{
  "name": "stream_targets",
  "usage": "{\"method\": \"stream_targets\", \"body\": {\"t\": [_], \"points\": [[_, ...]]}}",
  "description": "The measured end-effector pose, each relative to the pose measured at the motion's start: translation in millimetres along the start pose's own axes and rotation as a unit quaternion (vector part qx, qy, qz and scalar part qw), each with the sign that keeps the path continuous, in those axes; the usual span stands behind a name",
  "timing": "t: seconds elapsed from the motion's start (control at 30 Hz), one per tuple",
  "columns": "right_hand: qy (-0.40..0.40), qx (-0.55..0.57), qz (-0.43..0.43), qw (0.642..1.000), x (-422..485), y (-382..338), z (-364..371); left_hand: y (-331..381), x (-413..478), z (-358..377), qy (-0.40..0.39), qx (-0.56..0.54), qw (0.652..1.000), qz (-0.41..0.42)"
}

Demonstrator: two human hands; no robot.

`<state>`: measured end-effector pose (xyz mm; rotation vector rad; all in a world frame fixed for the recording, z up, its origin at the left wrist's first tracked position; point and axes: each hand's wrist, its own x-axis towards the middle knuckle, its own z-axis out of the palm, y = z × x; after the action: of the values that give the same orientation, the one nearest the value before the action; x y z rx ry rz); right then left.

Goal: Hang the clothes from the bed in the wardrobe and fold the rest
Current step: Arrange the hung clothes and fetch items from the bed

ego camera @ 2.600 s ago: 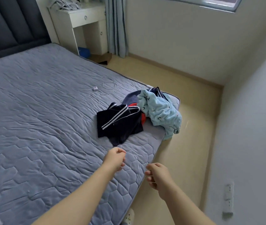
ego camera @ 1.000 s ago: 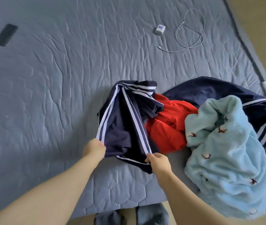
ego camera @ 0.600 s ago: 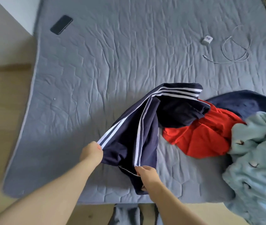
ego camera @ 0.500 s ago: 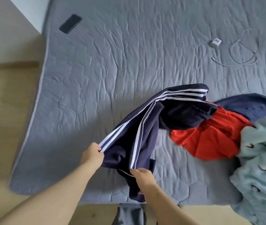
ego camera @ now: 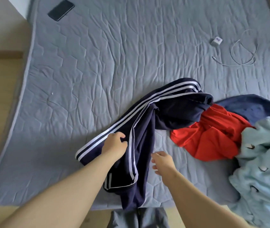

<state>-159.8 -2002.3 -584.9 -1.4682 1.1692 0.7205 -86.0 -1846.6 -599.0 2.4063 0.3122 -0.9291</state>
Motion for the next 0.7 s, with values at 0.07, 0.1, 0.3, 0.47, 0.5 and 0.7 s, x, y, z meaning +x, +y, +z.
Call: {"method": "stream_targets", "body": {"t": [0.07,0.1,0.3,0.47,0.5,0.7], "points": [[0.007,0.007,-0.01,1.0,16.5,-6.3,-6.2,16.3,17.8,15.1,-0.017,-0.068,0.997,-0.019],[0.009,0.012,-0.016,1.0,26.7,-9.2,-8.9,22.9,28.2,23.1,-0.019,-0.107,0.994,-0.035],[0.011,0.053,-0.022,0.998,72.5,-17.3,-29.3,50.4,72.1,68.2,-0.042,-0.245,0.967,-0.062],[0.002,0.147,-0.005,0.989,69.8,-32.4,-49.6,104.5,49.1,45.7,-0.043,-0.295,0.948,0.111],[-0.013,0.185,-0.001,0.983,65.4,-44.1,-53.2,116.4,38.8,33.4,-0.063,-0.304,0.938,0.152],[-0.153,0.38,-0.05,0.911,5.3,-153.1,-86.1,176.0,-41.8,-56.2,-0.203,-0.266,0.905,0.264]]}}
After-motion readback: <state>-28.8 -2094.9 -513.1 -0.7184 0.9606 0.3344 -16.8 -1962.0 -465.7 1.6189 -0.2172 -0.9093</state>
